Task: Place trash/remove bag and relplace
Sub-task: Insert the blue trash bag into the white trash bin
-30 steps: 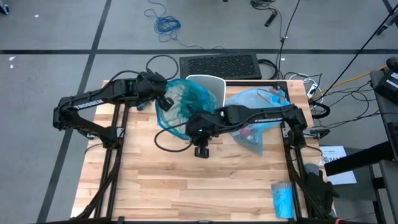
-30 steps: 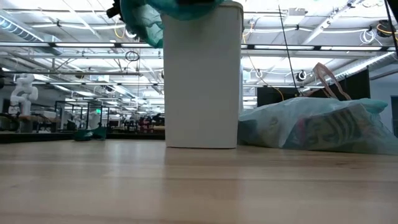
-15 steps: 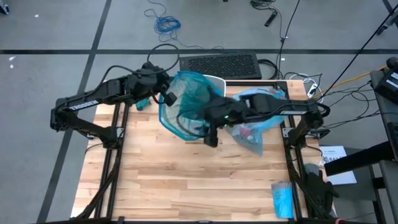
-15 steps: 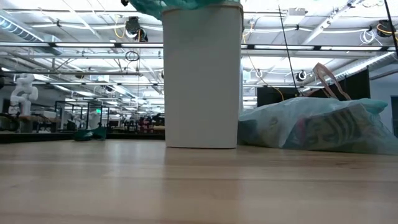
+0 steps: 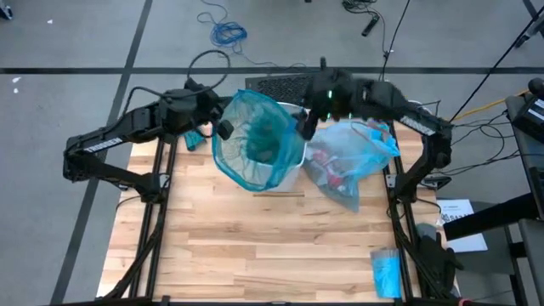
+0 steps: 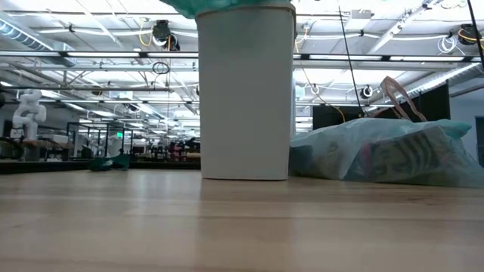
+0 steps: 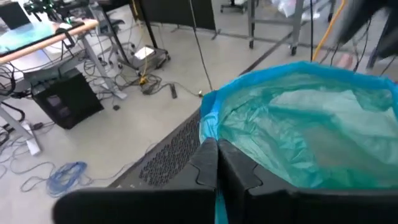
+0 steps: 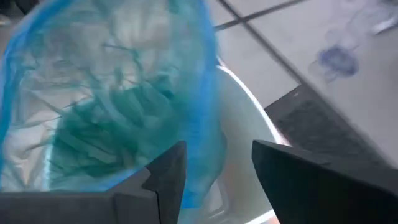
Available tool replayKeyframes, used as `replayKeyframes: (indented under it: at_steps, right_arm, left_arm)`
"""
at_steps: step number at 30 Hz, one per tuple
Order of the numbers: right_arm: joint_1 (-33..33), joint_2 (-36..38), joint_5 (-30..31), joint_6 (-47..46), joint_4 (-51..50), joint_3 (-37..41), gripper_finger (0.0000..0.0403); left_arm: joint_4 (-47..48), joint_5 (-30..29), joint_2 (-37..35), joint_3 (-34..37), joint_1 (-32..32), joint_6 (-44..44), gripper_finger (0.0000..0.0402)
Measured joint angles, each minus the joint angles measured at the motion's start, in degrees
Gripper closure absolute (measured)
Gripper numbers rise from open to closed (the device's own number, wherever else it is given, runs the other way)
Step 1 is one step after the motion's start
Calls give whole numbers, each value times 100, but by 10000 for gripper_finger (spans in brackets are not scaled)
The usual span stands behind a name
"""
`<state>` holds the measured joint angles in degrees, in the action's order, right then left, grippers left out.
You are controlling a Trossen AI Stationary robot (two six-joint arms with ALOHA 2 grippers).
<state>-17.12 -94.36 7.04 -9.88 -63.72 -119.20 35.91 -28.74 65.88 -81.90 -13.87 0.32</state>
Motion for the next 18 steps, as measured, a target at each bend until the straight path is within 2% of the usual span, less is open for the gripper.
replayKeyframes:
  at_steps: [5, 8, 15, 18]
  right_arm:
    - [-1068, -106, -896, 233, -314, 0, 227]
    - [-1427, -235, -1637, 365, -423, 0, 227]
    - [-1571, -594, -2365, 720, -870, 0, 227]
    - [-1565, -749, -2473, 797, -948, 0, 227]
  left_arm:
    - [45, 374, -19, -3, 1, -302, 351]
    - [58, 499, 103, -3, 2, -344, 338]
    - [125, 706, 223, -3, 2, -455, 334]
    - [251, 787, 223, -3, 46, -600, 334]
